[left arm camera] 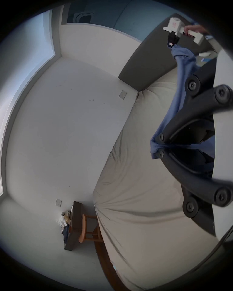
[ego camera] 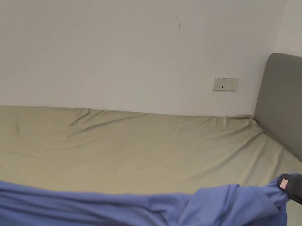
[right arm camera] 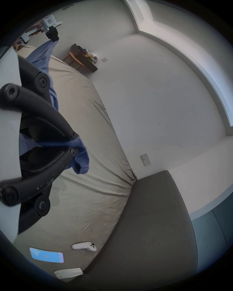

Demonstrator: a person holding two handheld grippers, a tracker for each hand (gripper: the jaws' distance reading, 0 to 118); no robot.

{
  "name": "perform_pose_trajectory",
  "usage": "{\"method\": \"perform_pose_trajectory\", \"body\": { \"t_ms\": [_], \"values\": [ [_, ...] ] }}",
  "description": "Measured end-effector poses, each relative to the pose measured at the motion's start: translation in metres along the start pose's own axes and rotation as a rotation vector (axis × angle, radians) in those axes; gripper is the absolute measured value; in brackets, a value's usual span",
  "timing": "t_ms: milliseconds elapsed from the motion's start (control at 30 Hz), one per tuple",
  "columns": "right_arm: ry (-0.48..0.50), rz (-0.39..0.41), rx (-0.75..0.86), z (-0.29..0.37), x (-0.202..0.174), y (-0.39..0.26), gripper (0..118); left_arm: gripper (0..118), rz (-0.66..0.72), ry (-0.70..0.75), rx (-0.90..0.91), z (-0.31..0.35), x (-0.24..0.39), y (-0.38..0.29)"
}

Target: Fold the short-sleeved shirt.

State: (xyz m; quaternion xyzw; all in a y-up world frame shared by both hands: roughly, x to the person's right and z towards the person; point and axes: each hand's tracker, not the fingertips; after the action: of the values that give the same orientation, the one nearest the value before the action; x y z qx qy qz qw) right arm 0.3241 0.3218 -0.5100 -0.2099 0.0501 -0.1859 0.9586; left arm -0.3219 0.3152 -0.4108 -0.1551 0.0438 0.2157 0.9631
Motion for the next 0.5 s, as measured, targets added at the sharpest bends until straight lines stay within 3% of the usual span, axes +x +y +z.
{"method": "perform_pose_trajectory", "body": {
  "t_ms": [100, 233, 333, 500],
  "values": [
    [-0.032, 0.013, 0.001, -0.037, -0.003, 0.021, 5, 2, -0.109, 0.015, -0.001, -0.049, 0.016, 0.021],
    [-0.076, 0.0, 0.033, -0.076, -0.014, 0.047, 5, 2, -0.038, -0.001, -0.023, -0.105, 0.033, 0.05],
    [-0.133, 0.051, 0.051, -0.104, -0.022, 0.066, 5, 2, -0.087, 0.027, -0.013, -0.143, 0.047, 0.068],
    [-0.175, 0.017, 0.061, -0.146, -0.027, 0.105, 5, 2, -0.071, 0.031, 0.004, -0.194, 0.065, 0.089]
  ]
}}
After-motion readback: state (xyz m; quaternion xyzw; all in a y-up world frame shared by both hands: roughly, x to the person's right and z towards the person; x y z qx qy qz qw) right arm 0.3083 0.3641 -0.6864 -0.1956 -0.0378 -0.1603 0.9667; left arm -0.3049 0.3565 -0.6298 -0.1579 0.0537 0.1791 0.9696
